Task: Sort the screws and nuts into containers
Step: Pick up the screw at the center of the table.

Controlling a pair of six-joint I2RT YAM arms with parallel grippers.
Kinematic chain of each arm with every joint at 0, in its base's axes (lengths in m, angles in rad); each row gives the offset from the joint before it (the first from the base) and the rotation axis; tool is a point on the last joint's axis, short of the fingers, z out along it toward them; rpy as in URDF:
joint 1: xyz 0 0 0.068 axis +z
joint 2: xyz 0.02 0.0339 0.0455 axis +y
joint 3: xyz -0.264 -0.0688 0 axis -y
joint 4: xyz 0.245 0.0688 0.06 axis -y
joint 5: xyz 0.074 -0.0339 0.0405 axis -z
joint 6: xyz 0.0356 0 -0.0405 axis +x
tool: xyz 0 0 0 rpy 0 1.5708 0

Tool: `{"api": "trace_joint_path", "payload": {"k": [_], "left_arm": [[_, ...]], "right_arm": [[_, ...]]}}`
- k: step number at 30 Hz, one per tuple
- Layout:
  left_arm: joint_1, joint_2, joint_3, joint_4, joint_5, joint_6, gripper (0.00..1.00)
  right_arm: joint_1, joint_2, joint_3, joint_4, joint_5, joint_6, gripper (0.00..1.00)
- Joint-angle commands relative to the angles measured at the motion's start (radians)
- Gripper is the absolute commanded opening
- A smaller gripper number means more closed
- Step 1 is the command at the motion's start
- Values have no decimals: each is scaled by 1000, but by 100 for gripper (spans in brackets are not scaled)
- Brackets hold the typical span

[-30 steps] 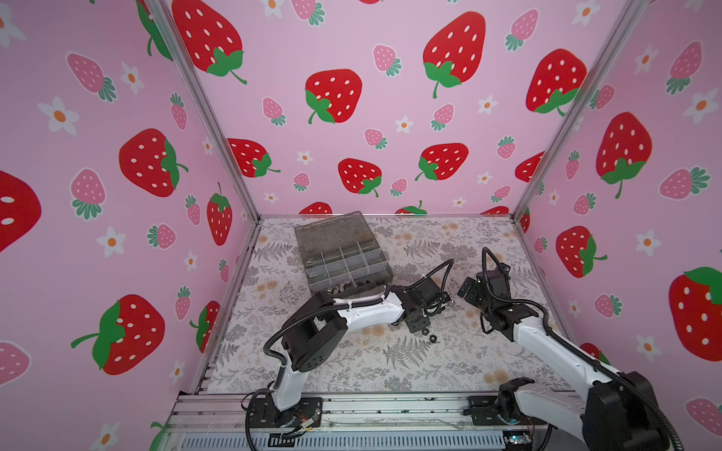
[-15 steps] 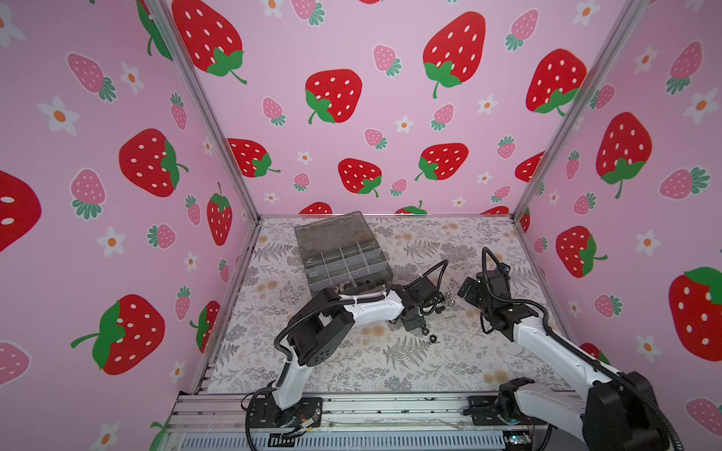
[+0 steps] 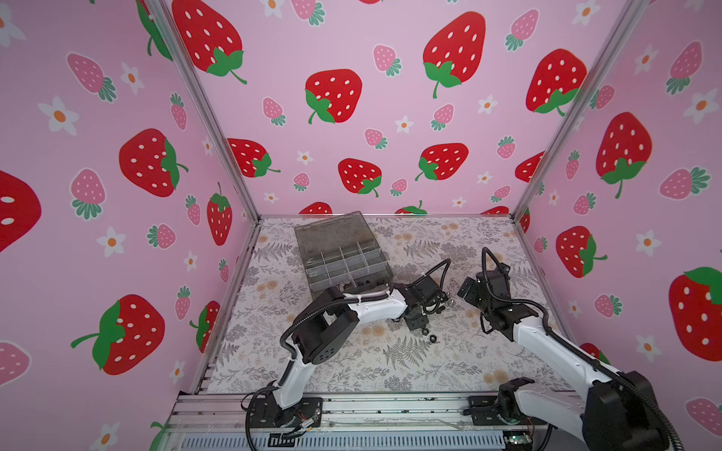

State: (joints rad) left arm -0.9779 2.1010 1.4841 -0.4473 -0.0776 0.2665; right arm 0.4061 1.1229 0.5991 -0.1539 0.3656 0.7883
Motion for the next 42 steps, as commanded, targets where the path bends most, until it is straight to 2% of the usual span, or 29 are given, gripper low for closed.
{"api": "trace_joint_path", "payload": {"k": [1,14,20,30,35,38,40,42], "left_arm": [[-1,14,46,-28,38,27,34],[-2,44,80,-54,56,27,35],[1,58,95,-91,77,39,32],[1,106,154,-182,91,30,21],[0,108,162,-196,93,16,8],[1,101,164,-195,77,2,7],[2,93,168,-190,56,-11,1],[3,80,170,-188,31,-27,0]], "right_arm": [[7,3,-9,-13,16,15,100],[5,1,-5,-12,14,17,100],[6,4,3,-16,16,17,100],[6,7,8,-18,18,17,100],[6,5,7,-18,19,18,100],[6,4,7,-18,19,18,100],[6,2,7,-18,19,18,100],[6,1,7,-18,19,18,100]]}}
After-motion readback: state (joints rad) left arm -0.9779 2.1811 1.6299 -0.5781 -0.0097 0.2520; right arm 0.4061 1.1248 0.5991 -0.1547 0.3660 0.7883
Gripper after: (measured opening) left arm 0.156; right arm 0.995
